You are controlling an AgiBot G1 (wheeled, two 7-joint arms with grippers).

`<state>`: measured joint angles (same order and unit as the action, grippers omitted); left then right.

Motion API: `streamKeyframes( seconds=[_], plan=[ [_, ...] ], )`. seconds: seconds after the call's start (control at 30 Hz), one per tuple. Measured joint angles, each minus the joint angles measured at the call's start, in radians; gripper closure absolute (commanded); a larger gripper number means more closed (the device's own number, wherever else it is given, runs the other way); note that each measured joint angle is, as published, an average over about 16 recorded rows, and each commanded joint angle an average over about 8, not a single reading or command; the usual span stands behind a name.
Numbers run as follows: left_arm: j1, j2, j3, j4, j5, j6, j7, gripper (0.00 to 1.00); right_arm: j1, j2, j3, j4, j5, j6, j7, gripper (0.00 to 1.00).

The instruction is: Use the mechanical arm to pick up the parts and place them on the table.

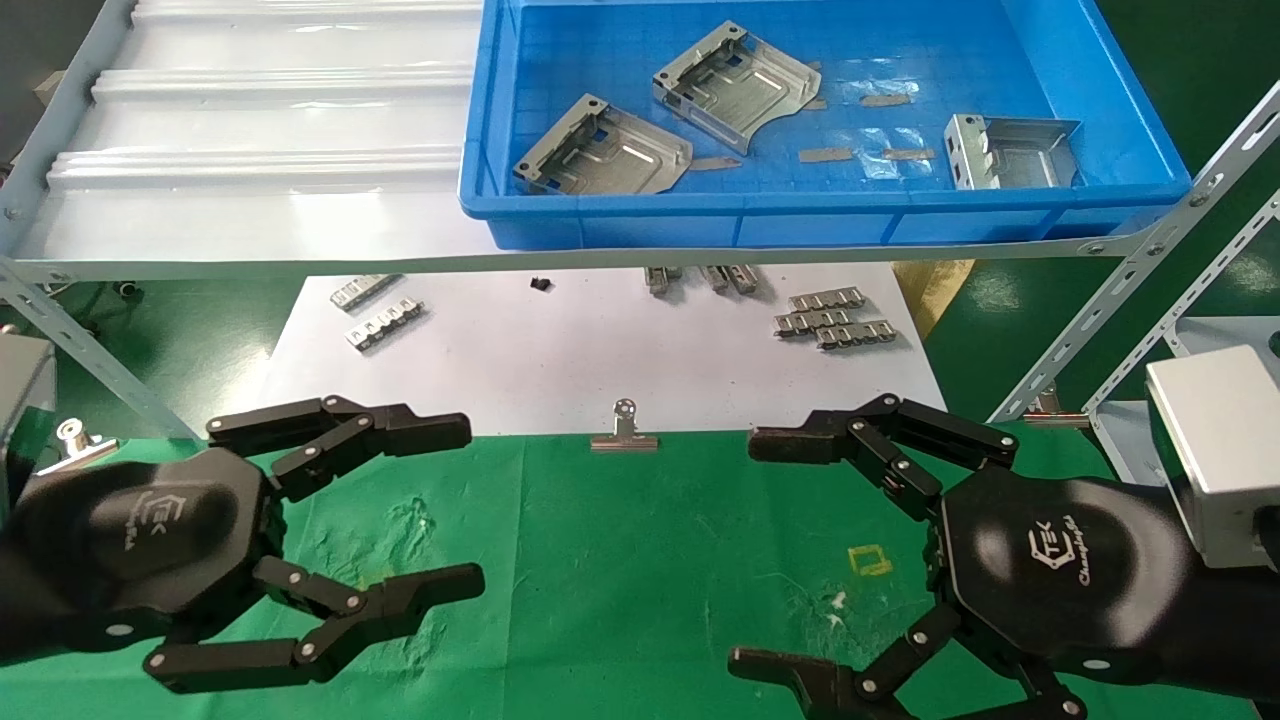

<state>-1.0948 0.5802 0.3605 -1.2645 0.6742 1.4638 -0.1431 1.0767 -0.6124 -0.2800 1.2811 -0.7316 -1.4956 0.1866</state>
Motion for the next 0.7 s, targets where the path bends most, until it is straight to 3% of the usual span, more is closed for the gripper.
streamKeyframes(
  seconds=[0.7],
  plan=[
    [0.0,0.0,0.0,0.0,0.0,0.0,0.0,1.0,0.0,0.0,0.0,0.0,0.0,0.0,0.0,0.0]
  ],
)
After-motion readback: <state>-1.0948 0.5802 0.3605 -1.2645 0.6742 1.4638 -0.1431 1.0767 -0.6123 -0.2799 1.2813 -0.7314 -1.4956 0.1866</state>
